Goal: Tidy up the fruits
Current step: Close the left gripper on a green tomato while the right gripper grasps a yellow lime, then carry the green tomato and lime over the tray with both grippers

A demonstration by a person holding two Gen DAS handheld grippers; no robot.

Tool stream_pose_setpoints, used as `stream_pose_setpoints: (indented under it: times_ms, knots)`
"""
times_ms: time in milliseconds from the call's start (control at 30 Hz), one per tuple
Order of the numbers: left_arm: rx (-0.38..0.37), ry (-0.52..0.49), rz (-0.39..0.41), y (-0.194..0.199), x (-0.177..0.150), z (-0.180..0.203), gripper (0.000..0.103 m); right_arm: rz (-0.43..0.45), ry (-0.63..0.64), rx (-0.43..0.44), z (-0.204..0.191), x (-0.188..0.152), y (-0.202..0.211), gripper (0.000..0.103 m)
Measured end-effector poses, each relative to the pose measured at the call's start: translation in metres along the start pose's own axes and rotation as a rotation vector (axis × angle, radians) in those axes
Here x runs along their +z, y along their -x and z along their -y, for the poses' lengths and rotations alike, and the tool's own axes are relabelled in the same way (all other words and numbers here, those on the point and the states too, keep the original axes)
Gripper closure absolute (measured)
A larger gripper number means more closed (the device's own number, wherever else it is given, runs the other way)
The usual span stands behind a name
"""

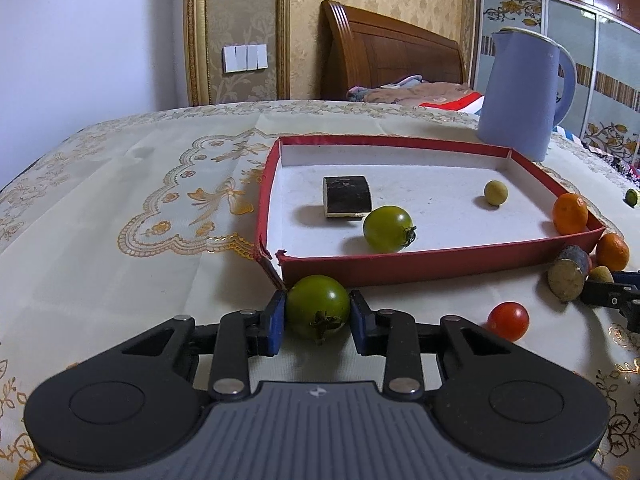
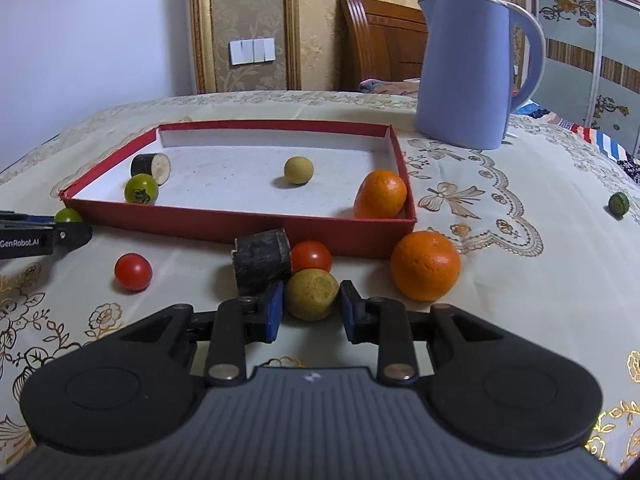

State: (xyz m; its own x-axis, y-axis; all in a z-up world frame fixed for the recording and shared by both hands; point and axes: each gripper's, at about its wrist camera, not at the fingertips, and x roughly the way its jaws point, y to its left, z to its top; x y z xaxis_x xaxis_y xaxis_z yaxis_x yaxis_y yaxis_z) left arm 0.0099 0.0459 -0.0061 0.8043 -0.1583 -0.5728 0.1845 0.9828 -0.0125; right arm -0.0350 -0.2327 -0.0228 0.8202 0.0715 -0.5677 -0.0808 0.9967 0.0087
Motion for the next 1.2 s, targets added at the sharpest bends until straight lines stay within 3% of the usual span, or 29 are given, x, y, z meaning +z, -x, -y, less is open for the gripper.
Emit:
stream_pose_setpoints:
  times_ms: [700, 1200]
  knots:
    - [-0.005, -0.004, 0.025, 0.008, 0.002, 0.005, 0.071, 0.067, -0.056, -0.032, 0.005, 0.002, 0.011, 0.075]
    - [0.0, -0.031, 0.053, 0.009, 0.034, 0.047, 0.071, 0.133, -0.022, -0.033, -0.017, 0.039, 0.009, 0.075]
